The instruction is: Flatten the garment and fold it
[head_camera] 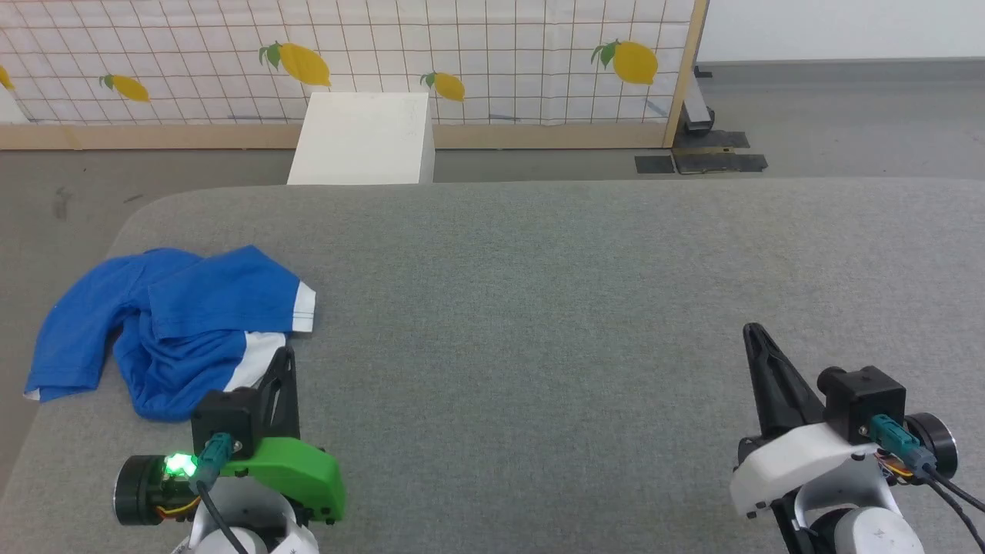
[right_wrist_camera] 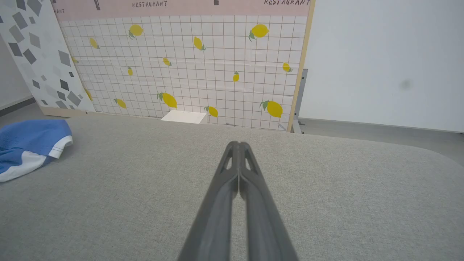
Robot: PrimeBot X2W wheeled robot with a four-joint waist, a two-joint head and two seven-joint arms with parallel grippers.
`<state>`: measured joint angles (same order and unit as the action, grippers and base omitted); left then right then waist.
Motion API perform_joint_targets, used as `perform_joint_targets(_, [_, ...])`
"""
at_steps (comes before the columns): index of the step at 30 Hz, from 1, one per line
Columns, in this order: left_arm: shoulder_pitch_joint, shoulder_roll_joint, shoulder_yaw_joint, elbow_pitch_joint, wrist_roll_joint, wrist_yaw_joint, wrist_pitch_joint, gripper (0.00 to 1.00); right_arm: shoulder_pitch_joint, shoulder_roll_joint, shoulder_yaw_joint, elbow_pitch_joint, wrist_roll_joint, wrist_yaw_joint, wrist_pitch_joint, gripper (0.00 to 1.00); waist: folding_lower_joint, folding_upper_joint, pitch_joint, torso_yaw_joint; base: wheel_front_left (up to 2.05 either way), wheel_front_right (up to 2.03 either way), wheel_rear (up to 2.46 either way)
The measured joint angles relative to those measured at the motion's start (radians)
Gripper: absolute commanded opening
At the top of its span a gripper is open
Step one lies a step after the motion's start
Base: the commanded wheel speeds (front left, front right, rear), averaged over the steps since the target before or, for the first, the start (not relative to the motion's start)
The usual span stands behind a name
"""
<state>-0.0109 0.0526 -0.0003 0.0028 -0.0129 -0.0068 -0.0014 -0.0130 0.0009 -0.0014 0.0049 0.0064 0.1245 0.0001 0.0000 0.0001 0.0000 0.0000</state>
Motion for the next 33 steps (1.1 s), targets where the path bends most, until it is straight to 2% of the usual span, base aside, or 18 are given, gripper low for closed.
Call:
perform_joint_targets(6, [0.0, 0.0, 0.0, 0.0, 0.0, 0.0, 0.0, 0.0, 0.0, 0.0, 0.0, 0.0, 0.0, 0.0, 0.0, 0.0, 0.0, 0.0, 0.0, 0.0, 0.0, 0.0, 0.0])
perform_joint_targets(7, [0.0, 0.0, 0.0, 0.0, 0.0, 0.0, 0.0, 1.0, 0.0, 0.0, 0.0, 0.0, 0.0, 0.0, 0.0, 1.0, 0.0, 0.0, 0.0, 0.0, 0.0, 0.0, 0.0])
perform_joint_targets(33, [0.0, 0.0, -0.004, 0.039, -0.024, -0.001, -0.036, 1.0, 0.0, 0.0, -0.006, 0.037, 0.026, -0.001, -0.036, 1.0, 0.0, 0.0, 0.003, -0.003, 0.0, 0.0, 0.0])
